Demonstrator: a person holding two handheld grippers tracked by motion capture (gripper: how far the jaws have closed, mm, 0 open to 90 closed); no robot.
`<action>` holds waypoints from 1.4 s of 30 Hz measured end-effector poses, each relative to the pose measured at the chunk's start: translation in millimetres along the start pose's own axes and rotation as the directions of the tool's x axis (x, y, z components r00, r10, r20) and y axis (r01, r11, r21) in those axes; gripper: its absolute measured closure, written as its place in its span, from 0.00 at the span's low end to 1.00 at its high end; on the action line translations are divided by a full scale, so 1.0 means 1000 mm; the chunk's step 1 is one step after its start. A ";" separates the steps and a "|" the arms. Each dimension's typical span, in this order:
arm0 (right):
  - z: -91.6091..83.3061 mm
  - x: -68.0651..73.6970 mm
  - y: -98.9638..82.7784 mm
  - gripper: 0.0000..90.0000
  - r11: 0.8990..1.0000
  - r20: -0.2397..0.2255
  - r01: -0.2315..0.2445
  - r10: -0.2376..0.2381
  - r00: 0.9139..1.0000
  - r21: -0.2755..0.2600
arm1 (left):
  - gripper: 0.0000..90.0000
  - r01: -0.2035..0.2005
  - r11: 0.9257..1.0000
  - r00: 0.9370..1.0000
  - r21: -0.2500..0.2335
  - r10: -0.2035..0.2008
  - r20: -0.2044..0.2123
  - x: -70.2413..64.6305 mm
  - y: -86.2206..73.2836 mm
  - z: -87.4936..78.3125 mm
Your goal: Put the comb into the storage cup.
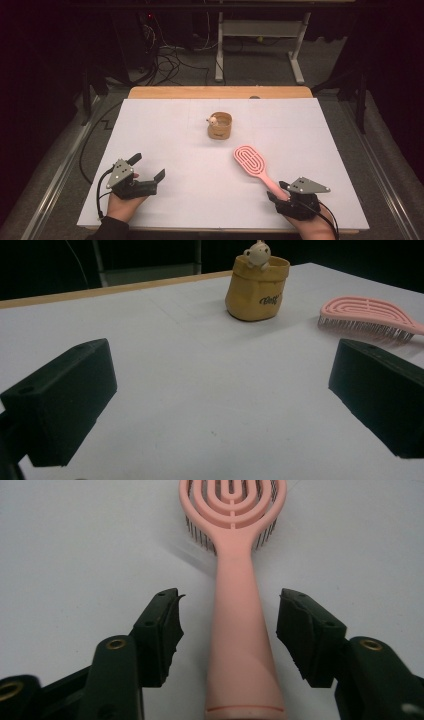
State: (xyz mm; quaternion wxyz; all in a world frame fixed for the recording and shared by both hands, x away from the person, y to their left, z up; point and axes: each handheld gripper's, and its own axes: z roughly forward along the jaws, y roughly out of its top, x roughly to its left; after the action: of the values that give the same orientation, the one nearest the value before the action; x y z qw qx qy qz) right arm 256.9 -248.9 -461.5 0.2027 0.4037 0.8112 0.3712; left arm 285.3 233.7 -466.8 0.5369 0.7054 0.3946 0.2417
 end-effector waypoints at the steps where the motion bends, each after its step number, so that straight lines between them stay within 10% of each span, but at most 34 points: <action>1: 0.000 0.000 0.001 0.43 1.000 -0.003 -0.003 0.003 1.000 -0.004 | 0.00 -0.003 1.000 1.000 0.002 0.003 0.004 0.000 0.000 0.000; 11: 0.005 -0.002 0.005 0.00 0.999 -0.006 -0.043 0.043 0.999 0.004 | 0.00 -0.022 1.000 1.000 0.020 0.022 0.020 -0.001 -0.001 0.003; 42: 0.026 -0.003 0.072 0.00 0.999 0.059 0.009 -0.007 0.998 -0.042 | 0.00 -0.063 0.998 0.997 0.030 0.062 0.042 -0.009 -0.002 0.007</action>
State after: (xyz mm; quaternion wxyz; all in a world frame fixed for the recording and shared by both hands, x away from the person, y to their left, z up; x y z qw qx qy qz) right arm 311.8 -211.2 -422.8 0.2365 0.4071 0.7984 0.3753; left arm 285.4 222.7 -470.1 0.5260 0.7305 0.3650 0.2375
